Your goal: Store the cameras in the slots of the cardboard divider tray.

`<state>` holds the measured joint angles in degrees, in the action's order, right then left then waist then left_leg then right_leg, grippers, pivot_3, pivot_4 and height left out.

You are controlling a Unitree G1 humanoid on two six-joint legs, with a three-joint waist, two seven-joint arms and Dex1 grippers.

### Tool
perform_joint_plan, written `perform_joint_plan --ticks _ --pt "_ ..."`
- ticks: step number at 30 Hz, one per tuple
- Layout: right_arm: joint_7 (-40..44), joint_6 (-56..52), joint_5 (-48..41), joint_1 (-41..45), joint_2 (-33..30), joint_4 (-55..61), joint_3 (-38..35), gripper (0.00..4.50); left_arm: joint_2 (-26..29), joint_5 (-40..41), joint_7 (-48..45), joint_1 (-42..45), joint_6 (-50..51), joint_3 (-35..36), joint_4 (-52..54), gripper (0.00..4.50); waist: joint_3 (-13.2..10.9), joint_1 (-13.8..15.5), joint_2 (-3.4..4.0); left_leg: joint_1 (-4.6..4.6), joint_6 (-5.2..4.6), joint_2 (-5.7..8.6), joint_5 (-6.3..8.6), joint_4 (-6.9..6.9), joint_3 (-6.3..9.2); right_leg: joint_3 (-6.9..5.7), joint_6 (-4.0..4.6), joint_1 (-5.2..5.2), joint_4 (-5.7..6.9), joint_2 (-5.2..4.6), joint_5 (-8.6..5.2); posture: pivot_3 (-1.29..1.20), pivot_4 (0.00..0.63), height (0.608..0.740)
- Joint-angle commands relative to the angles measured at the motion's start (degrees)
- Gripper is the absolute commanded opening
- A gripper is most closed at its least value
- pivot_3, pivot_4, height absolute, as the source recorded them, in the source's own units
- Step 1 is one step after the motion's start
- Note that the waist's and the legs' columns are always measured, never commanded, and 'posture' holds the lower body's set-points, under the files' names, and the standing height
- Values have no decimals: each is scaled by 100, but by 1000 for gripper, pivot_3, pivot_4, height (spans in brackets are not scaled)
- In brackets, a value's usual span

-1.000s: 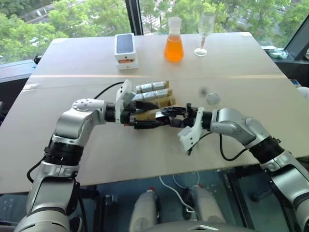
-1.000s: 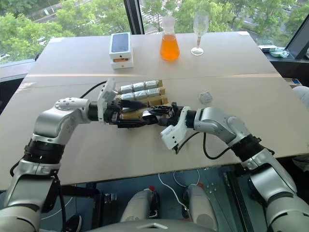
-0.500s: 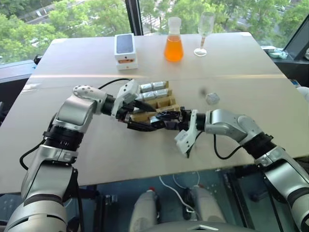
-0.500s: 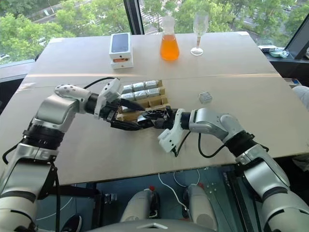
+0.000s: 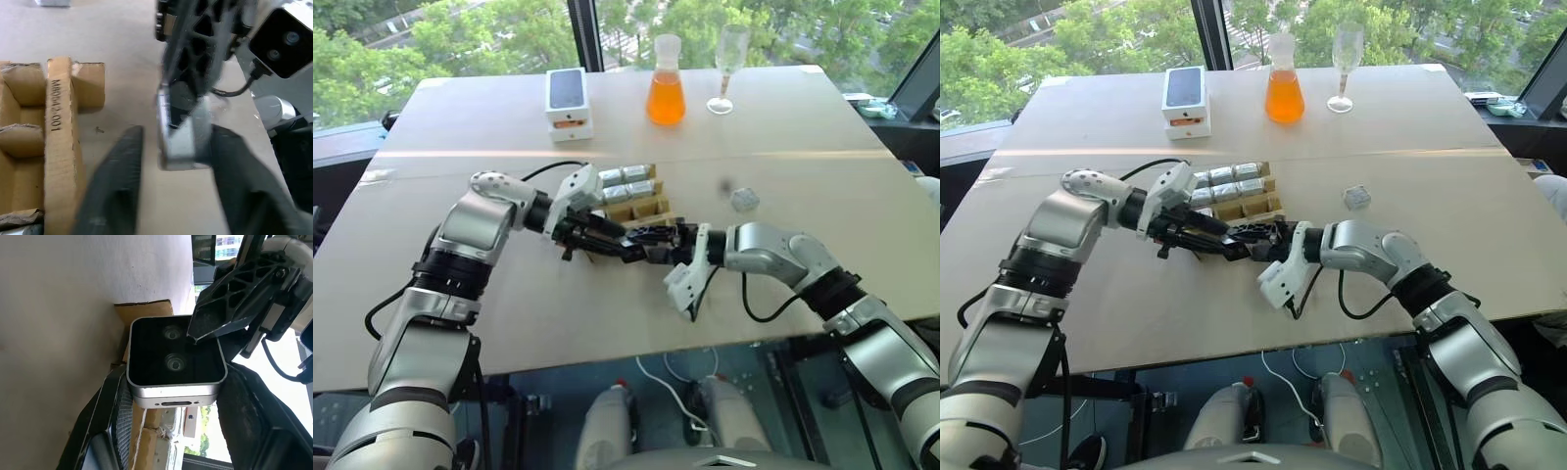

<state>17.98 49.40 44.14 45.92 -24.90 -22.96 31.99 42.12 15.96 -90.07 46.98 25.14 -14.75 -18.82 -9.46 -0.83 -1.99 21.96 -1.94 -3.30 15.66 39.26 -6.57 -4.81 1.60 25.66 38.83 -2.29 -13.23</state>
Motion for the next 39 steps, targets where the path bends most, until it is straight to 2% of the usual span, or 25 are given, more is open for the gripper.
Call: perform_joint_plan --ticks 1,2,3,5,6,11,17,21,23,31,39 --pt "-24 -20 -14 -19 -88 119 -54 1880 6 -15 -42 4 -4 52 90 719 0 -1 0 -1 0 0 0 0 -1 1 0 0 1 0 0 0 150 740" --pt "-26 -54 7 -78 -84 180 -46 2926 3 -26 -44 -16 -17 43 92 719 0 -1 0 -1 0 0 0 0 0 1 0 0 0 0 0 0 150 740" --pt "-22 -80 -27 -132 -75 221 -56 3184 -7 -59 -33 -20 -67 34 54 719 0 0 0 -1 0 0 0 0 -1 2 1 0 1 0 0 0 150 740" --pt "18 -147 -271 -243 -50 246 -138 4190 -29 -107 -10 21 -138 51 -49 719 0 2 0 0 0 0 0 0 0 1 0 0 0 0 0 0 150 740" --pt "87 -208 -460 -318 -58 274 -204 4500 -37 -127 5 65 -169 80 -107 719 0 2 0 0 0 0 0 0 0 1 0 0 0 0 0 0 150 740" --pt "1227 -1256 -3090 -1508 -337 1152 -844 4500 -15 -179 10 584 -496 317 -666 719 -2 50 -5 6 0 1 0 1 4 -5 1 -1 -4 -1 1 0 150 740" --pt "2657 -4159 -7058 -3538 -790 3044 -1759 4500 -271 -472 126 1279 -1282 358 -1737 719 -3 77 -4 9 -3 3 2 -3 10 -10 0 -4 -15 -7 2 0 150 740" --pt "2788 -5154 -8338 -4316 -899 3847 -2361 4500 -425 -761 241 1588 -1970 361 -2589 719 -7 13 -5 7 -16 2 9 -4 15 -14 -19 -7 -19 -1 -9 0 150 740" --pt "2820 -5295 -8625 -4573 -816 4075 -2610 4500 -485 -884 250 1692 -2257 362 -2965 719 -9 4 -9 2 -29 -1 17 -4 15 -13 -21 -8 -15 0 -10 0 150 740" --pt "3201 -4599 -8256 -5535 -436 4250 -3157 4500 -696 -1197 223 2028 -2953 431 -4050 719 -10 65 -11 12 -31 1 18 -2 24 -25 -23 -3 -15 18 -11 0 150 740" --pt "3229 -4324 -7774 -5617 -128 4103 -3177 4500 -882 -1532 405 2238 -3311 441 -4594 719 -10 75 -12 14 -33 4 20 0 25 -26 -24 -4 -20 13 -11 0 150 740"
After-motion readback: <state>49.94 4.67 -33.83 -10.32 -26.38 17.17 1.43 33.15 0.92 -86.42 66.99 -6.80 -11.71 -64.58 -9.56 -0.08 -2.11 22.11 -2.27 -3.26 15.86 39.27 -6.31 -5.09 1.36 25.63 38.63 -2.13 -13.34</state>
